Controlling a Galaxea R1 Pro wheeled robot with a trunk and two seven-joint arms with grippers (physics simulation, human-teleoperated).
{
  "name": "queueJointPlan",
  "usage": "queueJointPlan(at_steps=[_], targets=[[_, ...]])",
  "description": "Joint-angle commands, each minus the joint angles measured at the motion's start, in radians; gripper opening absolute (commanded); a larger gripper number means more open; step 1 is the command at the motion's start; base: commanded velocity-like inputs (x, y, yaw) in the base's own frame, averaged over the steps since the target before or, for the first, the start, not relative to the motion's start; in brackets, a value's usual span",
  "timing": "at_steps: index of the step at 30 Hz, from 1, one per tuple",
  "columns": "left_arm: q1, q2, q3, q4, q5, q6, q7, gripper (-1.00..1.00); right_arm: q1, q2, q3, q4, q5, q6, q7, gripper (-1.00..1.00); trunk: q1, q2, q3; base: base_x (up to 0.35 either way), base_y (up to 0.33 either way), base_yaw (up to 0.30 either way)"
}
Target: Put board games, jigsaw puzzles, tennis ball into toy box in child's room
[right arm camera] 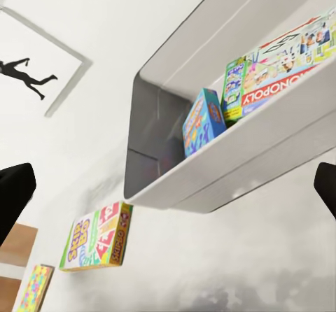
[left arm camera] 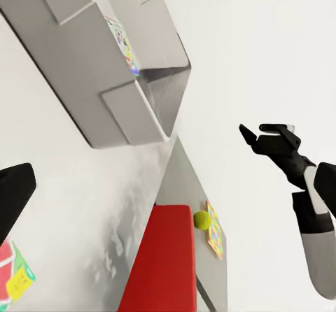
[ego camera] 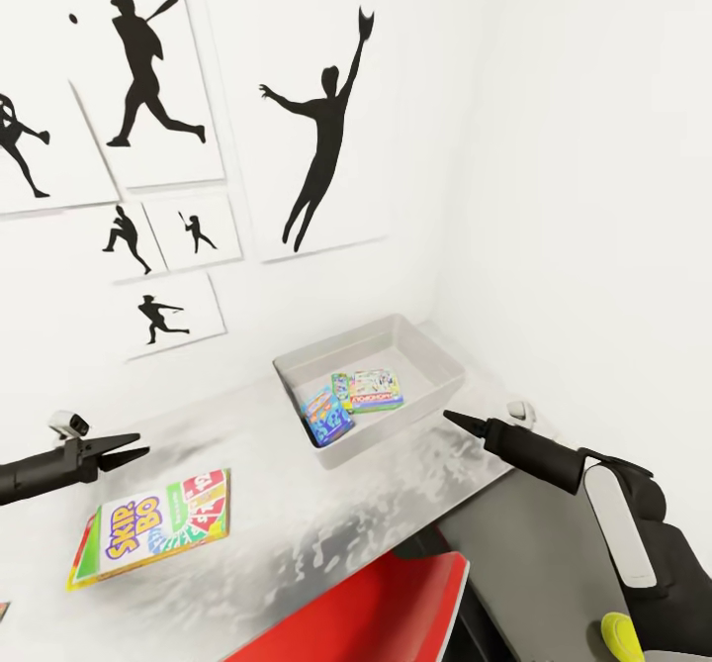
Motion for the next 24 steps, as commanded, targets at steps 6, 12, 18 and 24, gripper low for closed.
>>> queueJointPlan(at_steps=[6,12,18,24], targets=[[-0.001,0.022,-0.004,0.006,0.005,0.008,-0.004,1.0,-0.001,0.002,-0.001,0.0,0.004,0.004,0.003,1.0,0.001,-0.002,0.008,-0.004,0.0,0.0],[-0.001,0.029,-0.003,0.008,0.005,0.008,-0.004,1.0,-0.001,0.003,-0.001,0.0,0.001,0.004,0.004,1.0,0.001,-0.002,0.018,-0.001,0.0,0.0],[-0.001,0.03,-0.003,0.009,0.005,0.007,-0.004,1.0,-0.001,0.003,-0.001,0.0,-0.002,0.004,0.004,1.0,0.001,-0.002,0.027,-0.057,0.0,0.0],[-0.001,0.029,-0.003,0.009,0.005,0.007,-0.004,1.0,-0.001,0.002,-0.002,0.0,-0.003,0.004,0.005,1.0,0.001,-0.002,0.037,-0.056,0.0,0.0]])
